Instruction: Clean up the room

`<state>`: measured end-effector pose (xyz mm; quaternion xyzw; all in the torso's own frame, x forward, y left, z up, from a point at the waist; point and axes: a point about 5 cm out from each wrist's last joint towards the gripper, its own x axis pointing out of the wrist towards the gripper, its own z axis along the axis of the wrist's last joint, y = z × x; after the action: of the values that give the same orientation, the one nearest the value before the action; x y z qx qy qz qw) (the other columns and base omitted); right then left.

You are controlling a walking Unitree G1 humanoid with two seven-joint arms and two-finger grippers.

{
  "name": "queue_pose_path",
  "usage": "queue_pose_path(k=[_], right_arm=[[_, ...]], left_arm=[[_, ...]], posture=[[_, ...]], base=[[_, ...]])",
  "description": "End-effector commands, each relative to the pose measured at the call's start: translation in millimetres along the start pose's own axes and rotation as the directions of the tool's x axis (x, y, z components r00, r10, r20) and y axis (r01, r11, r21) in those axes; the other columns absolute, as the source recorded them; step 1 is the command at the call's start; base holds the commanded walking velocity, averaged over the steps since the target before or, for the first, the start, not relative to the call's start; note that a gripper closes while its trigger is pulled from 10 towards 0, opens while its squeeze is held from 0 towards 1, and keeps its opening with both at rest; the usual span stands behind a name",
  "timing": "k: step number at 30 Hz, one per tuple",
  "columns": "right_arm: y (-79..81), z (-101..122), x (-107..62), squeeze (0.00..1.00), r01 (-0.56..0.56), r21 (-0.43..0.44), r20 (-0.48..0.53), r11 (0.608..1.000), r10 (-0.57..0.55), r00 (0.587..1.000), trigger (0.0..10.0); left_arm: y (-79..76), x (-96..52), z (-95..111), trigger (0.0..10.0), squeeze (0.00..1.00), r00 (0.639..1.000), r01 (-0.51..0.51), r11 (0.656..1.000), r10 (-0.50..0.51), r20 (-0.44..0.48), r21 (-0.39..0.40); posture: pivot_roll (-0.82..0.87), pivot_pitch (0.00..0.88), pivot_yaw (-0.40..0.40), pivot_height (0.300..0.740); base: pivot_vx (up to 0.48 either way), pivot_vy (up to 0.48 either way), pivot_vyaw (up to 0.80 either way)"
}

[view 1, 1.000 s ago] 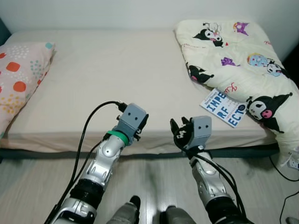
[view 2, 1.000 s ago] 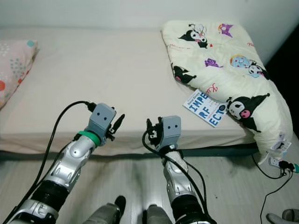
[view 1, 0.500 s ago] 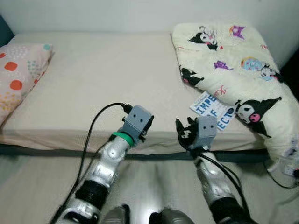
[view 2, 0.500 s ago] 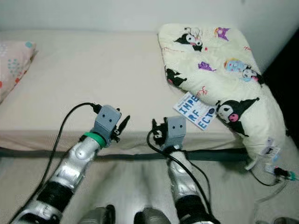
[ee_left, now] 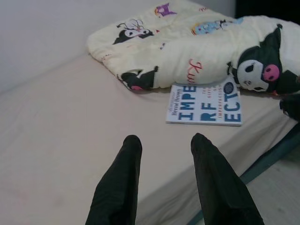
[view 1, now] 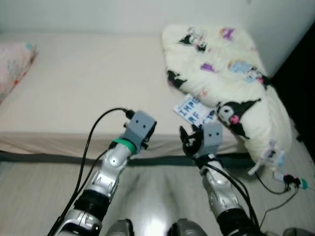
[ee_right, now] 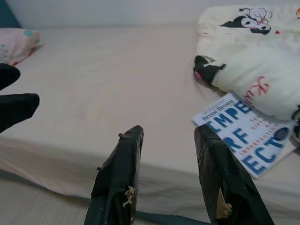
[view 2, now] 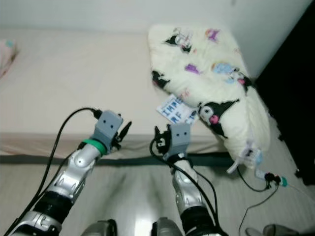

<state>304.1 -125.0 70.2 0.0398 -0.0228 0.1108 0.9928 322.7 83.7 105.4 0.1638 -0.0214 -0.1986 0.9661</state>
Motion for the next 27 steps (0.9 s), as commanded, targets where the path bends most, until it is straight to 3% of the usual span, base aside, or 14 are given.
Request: queue_pose_path(k=[1,12,27], right_arm=[[-4.9,-6.3,-4.6,0.00,0.017,-0.003,-0.031,1.000,-0.017,0.999,10.0],[-5.3,-6.4,-4.6,0.00,0.017,-0.003,-0.032,1.000,-0.017,0.999,10.0],[-5.6,-6.6,-5.0,0.00,0.018,-0.006,-0.035,1.000,-0.018,0.999,10.0]], left_arm=[[-5.9,-1.4,-6.2,10.0,0.00,0.999,0.017,1.000,-0.017,-0.027,0.006],[-6.2,0.1,-7.0,10.0,0.00,0.999,0.017,1.000,-0.017,-0.037,0.003],[-6.3,0.5,-5.6,10.0,0.00,1.000,0.017,1.000,-0.017,-0.024,0.012]], posture=[[-0.04,0.045,0.068,0.740],[-0.05,0.042,0.069,0.740],[-0.05,0.046,0.070,0.740]], base=[[0.000,-0.240,0.00],[0.000,-0.044,0.00],[0.446,0.000,0.00]])
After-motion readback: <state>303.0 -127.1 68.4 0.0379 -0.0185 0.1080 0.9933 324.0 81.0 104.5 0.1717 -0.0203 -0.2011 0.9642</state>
